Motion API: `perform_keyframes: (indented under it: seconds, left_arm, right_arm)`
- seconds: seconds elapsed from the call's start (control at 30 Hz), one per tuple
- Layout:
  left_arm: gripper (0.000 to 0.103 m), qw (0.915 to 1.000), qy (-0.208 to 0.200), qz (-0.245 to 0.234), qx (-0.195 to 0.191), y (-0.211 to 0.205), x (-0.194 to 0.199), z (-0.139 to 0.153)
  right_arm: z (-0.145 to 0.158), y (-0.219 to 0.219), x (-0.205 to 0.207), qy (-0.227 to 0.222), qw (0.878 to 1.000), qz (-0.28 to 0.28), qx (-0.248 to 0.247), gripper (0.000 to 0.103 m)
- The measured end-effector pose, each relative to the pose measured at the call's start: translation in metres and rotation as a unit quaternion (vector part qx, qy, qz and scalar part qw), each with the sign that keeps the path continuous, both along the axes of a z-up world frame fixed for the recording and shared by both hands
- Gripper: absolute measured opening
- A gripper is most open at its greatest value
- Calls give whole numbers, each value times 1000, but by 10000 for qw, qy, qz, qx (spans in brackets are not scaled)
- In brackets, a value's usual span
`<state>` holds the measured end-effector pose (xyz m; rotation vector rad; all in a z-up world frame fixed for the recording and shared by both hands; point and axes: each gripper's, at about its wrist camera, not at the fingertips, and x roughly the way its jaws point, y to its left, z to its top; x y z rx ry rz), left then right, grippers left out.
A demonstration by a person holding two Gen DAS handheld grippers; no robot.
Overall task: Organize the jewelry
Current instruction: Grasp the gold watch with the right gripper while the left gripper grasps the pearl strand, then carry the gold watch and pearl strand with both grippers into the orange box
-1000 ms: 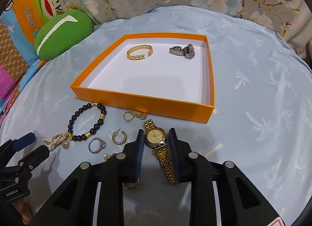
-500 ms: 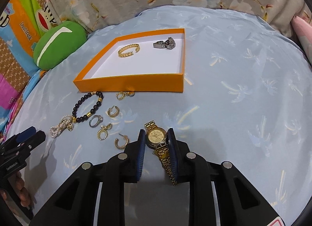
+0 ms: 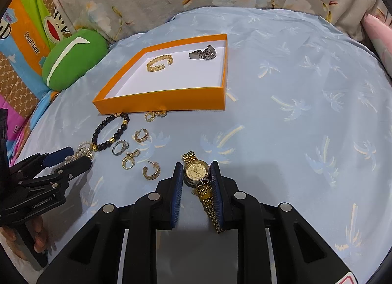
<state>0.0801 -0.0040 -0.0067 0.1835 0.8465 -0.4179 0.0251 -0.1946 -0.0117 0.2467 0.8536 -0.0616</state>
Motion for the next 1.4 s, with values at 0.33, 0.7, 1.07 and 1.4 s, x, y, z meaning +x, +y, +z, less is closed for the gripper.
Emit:
perform_keyframes:
  seconds: [0.33,0.7,1.07,1.4]
  left_arm:
    - [18,9998,-19,-197,-99,-6,-13,1]
    - [16,9982,-9,-253,-545,-6,-35,12]
    - [16,9959,-316,-310,-792,-9,-32,58]
    - [16,9943,-674,-283,-774,-40,43,96]
  right_arm:
    - [2,-1,-1,-59,10000,-16,19,21]
    - [6,-1,-12,-219,9996,-45,155,22]
    - [43,-5,-12,-641,9978,-34,156,21]
    - [84,-18,58,-1024,9947,100,51,21]
